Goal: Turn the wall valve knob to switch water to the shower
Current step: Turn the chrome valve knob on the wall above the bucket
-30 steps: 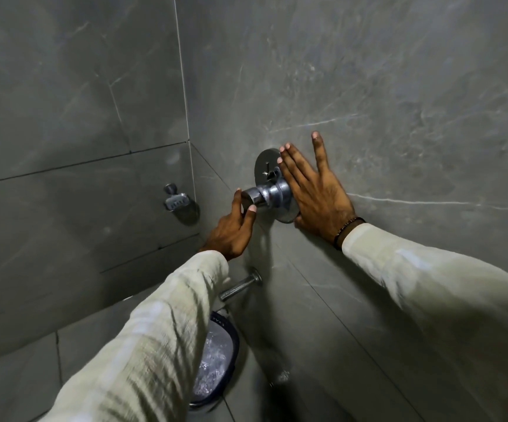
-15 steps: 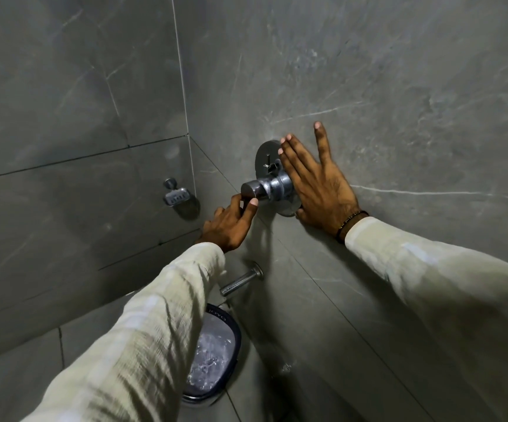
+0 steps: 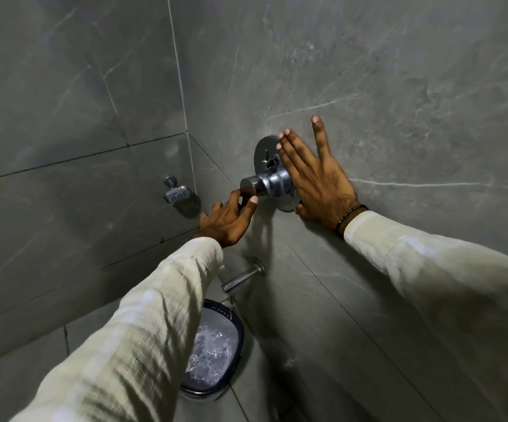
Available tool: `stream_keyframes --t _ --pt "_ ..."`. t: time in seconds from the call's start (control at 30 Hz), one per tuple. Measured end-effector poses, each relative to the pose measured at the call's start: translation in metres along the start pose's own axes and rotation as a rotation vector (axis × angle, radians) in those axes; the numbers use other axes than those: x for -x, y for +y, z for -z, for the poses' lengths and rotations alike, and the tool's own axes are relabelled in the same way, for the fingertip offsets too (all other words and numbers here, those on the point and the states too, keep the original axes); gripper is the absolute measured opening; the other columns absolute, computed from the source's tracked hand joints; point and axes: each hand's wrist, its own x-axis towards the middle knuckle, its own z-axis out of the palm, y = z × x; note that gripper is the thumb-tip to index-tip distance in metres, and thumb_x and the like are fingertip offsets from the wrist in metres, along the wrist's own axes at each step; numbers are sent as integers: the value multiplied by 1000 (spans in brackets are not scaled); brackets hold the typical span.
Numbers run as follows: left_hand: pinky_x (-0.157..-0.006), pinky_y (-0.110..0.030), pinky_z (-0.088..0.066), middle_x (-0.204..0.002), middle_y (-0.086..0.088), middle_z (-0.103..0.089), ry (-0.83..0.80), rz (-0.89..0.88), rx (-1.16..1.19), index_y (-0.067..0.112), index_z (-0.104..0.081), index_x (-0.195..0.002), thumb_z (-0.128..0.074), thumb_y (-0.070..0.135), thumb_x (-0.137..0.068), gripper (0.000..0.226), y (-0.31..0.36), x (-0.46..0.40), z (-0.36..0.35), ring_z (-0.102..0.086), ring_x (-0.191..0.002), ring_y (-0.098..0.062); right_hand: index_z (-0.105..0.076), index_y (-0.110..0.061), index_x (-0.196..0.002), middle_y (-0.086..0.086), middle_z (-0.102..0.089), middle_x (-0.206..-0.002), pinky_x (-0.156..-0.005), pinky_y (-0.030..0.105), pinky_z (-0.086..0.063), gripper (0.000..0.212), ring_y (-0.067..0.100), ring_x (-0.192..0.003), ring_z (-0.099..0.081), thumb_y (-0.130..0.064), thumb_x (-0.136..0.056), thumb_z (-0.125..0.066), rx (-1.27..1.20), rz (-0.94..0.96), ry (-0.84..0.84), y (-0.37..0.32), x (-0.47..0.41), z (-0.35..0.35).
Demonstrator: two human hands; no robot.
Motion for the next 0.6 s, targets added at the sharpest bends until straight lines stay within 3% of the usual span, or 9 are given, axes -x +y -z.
stream_keyframes --t 0.6 --pt "-113 -61 -24 -145 -13 -59 0 -34 -74 33 -26 -151 -16 67 -100 62 2 5 8 -45 -135 -34 4 -3 -172 27 12 -179 -126 79 5 113 43 -168 11 -80 -97 -30 -6 -5 2 1 2 1"
